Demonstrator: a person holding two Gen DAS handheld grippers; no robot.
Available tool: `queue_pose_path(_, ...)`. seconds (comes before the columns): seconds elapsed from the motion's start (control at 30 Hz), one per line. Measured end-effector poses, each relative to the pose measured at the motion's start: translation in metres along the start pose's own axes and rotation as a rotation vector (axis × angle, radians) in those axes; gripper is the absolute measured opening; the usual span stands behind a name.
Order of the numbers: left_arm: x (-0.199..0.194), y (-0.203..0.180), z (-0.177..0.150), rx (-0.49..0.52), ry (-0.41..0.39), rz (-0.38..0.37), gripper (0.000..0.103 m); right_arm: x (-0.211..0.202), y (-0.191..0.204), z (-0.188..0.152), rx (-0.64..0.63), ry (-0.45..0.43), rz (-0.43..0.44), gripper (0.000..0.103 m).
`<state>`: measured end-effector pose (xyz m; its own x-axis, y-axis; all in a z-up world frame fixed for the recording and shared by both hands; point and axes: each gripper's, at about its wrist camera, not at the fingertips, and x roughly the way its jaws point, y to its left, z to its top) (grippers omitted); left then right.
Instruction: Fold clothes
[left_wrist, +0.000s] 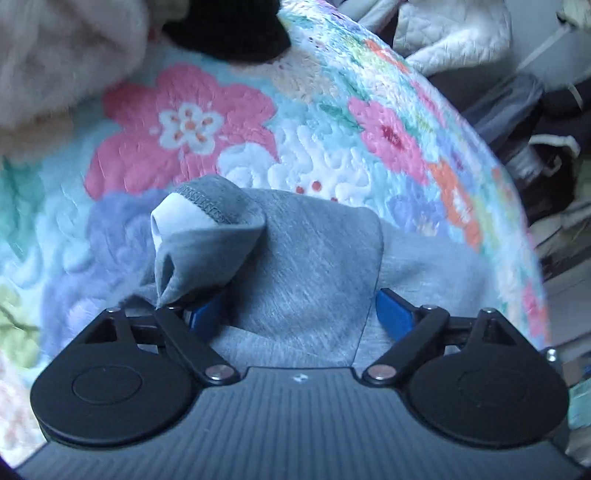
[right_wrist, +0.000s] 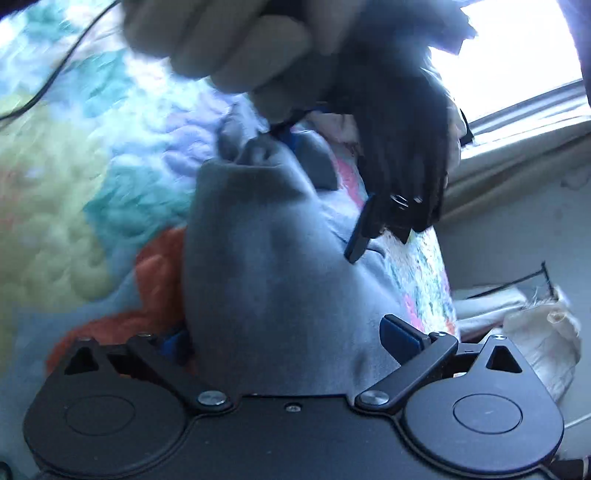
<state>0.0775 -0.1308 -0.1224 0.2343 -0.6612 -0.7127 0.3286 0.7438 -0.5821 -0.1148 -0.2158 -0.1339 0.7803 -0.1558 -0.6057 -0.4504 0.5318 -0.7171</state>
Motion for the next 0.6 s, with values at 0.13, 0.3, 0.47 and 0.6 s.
queue_pose_path(0.13,0.001,0.014,0.008,-0.089,0.05,-0.074,0.091,0.008,-0.042,-0.013,0.182,0.019,0.049,0.062)
queue_pose_path(0.3,-0.015,0.001,0.018,-0.111,0.026,-0.096,0.091,-0.014,-0.104,-0.034,0.421,-0.015,0.01,0.028)
queue_pose_path(0.47,-0.032,-0.01,0.012,-0.2,-0.062,-0.096,0.091,-0.027,-0.165,-0.077,0.852,-0.071,0.104,0.028)
queue_pose_path(0.6,-0.02,-0.019,-0.004,-0.218,-0.065,-0.074,0.091,-0.022,-0.173,-0.123,1.121,-0.099,0.183,0.028)
